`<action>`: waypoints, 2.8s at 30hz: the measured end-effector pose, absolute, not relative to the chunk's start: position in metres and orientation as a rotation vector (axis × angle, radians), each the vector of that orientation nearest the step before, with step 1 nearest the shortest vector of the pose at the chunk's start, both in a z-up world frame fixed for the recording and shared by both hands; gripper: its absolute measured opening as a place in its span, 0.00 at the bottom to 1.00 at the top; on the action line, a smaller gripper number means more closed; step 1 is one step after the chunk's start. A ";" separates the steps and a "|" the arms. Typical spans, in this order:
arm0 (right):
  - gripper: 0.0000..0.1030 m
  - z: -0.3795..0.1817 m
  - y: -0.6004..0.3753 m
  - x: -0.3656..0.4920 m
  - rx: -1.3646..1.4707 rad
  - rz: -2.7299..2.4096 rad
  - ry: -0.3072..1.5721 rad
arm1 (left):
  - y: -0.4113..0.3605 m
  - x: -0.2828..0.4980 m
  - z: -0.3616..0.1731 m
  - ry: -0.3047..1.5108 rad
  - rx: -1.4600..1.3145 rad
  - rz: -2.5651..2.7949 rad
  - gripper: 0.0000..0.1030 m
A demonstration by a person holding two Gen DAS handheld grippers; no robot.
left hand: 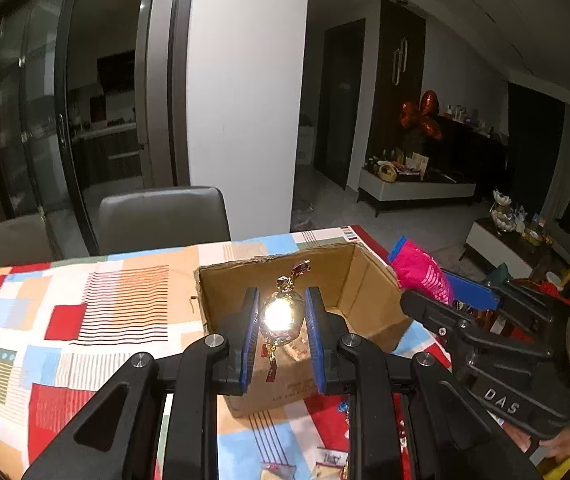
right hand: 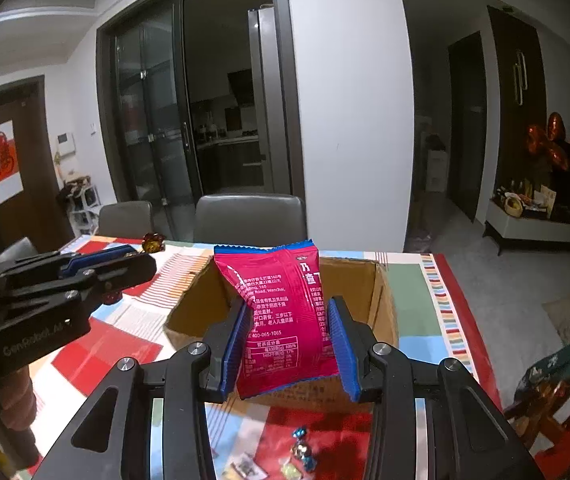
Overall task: Organize snacks
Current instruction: 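Carry the gold candy and pink packet with both tools over the box, then open both tools to drop the candy and pink packet into the box, then move both tools back toward the remaining snacks on the tablecloth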
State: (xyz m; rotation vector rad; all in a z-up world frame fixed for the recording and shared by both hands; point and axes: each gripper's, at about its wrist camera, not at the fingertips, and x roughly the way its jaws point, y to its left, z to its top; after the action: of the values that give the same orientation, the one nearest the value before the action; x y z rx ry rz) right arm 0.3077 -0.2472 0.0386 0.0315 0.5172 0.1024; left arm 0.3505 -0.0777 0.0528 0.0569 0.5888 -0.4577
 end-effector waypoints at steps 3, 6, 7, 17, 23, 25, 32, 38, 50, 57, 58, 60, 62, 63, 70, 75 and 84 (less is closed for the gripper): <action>0.40 0.036 -0.245 0.323 0.021 0.103 0.536 | -0.080 0.366 0.048 0.613 0.052 -0.454 0.22; 0.40 0.034 -0.245 0.337 0.016 0.102 0.558 | -0.082 0.380 0.041 0.637 0.056 -0.451 0.22; 0.40 0.034 -0.245 0.341 0.015 0.100 0.563 | -0.083 0.385 0.039 0.643 0.057 -0.449 0.22; 0.56 0.025 -0.251 0.370 0.035 0.056 0.623 | -0.086 0.409 0.036 0.649 0.058 -0.399 0.49; 0.56 0.025 -0.252 0.349 0.022 0.052 0.598 | -0.079 0.381 0.039 0.617 0.098 -0.396 0.49; 0.56 0.026 -0.250 0.338 0.011 0.054 0.588 | -0.078 0.366 0.042 0.598 0.117 -0.395 0.49; 0.56 0.032 -0.243 0.296 -0.008 0.068 0.547 | -0.069 0.320 0.046 0.552 0.154 -0.406 0.49; 0.56 0.027 -0.233 0.264 0.000 0.090 0.537 | -0.058 0.286 0.044 0.505 0.170 -0.393 0.49; 0.56 -0.014 -0.210 0.219 -0.018 0.119 0.575 | -0.034 0.243 0.003 0.528 0.193 -0.397 0.49; 0.56 -0.052 -0.205 0.199 -0.057 0.122 0.649 | -0.032 0.216 -0.032 0.564 0.227 -0.395 0.49; 0.56 -0.058 -0.205 0.196 -0.067 0.122 0.662 | -0.032 0.213 -0.039 0.577 0.229 -0.397 0.49; 0.56 -0.066 -0.207 0.193 -0.078 0.124 0.681 | -0.032 0.210 -0.053 0.615 0.230 -0.406 0.49; 0.56 -0.077 -0.208 0.190 -0.090 0.129 0.708 | -0.032 0.207 -0.065 0.647 0.230 -0.411 0.49; 0.56 -0.081 -0.207 0.188 -0.096 0.129 0.716 | -0.032 0.205 -0.071 0.663 0.228 -0.412 0.49; 0.56 -0.107 -0.203 0.184 -0.182 0.149 0.765 | -0.035 0.202 -0.097 0.706 0.234 -0.426 0.49; 0.55 -0.123 -0.202 0.191 -0.213 0.178 0.797 | -0.041 0.216 -0.116 0.741 0.236 -0.441 0.49; 0.44 -0.142 -0.216 0.227 -0.131 0.214 0.877 | -0.052 0.255 -0.137 0.822 0.200 -0.454 0.49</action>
State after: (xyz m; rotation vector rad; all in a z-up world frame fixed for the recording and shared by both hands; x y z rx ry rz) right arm 0.2270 -0.2164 -0.1418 -0.1309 0.8768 0.2139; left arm 0.2551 -0.0517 -0.1371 0.1997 0.8218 -0.4536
